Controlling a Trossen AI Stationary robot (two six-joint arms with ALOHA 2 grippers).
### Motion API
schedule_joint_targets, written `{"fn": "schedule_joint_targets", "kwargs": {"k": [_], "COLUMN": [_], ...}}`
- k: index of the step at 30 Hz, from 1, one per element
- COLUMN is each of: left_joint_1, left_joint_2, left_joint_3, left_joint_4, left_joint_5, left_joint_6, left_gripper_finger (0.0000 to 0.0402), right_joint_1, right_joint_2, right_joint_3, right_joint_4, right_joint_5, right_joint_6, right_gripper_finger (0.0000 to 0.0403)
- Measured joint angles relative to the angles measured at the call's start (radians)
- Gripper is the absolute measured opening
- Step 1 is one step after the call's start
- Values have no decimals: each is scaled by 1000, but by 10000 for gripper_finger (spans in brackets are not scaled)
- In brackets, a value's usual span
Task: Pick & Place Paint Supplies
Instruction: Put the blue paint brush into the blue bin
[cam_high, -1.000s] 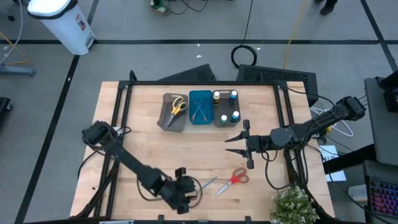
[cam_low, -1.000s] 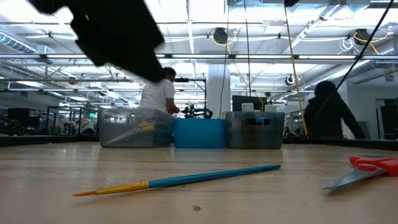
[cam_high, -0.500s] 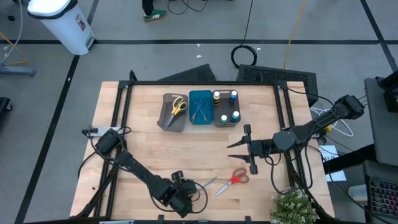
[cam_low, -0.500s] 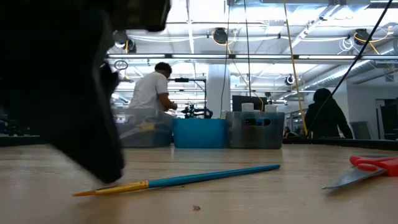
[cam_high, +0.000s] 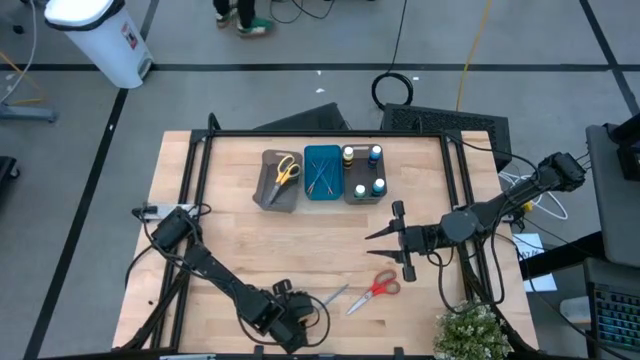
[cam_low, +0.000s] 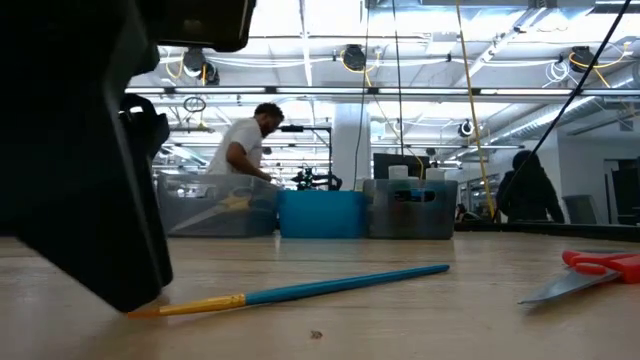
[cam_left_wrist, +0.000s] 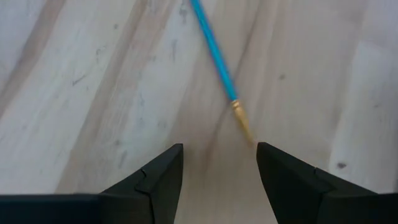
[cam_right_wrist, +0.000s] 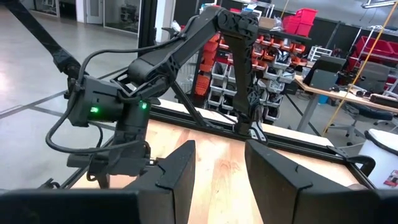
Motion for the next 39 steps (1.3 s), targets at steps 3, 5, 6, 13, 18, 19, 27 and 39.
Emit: {"fn": "schedule_joint_targets", "kwargs": {"k": [3, 5, 6, 13, 18, 19, 27, 39], "left_joint_1": [2, 5, 7, 16, 13, 12, 19, 35], "left_joint_2": [10, 27, 36, 80, 80, 80, 80, 17], "left_joint_3": [0, 0, 2, 11, 11, 9, 4, -2], "left_joint_4": [54, 85, 92, -44, -73, -68, -57, -66], "left_joint_5": [-1, -3, 5, 71, 83, 83, 76, 32], "left_joint_6": [-22, -26, -25, -124, -72, -54, -16, -21], "left_gripper_finger": [211, 211, 211, 207, 148, 130, 9, 3], "right_joint_1": [0, 0, 0, 0, 0, 0, 0, 0], "right_joint_2": [0, 0, 0, 0, 0, 0, 0, 0], "right_joint_3": [0, 0, 0, 0, 0, 0, 0, 0], "right_joint_4": [0, 0, 0, 2, 2, 2, 2, 2], "right_joint_5": [0, 0, 0, 0, 0, 0, 0, 0], "right_joint_6": [0, 0, 0, 0, 1, 1, 1, 1], "right_gripper_finger": [130, 130, 130, 130, 130, 130, 130, 130]}}
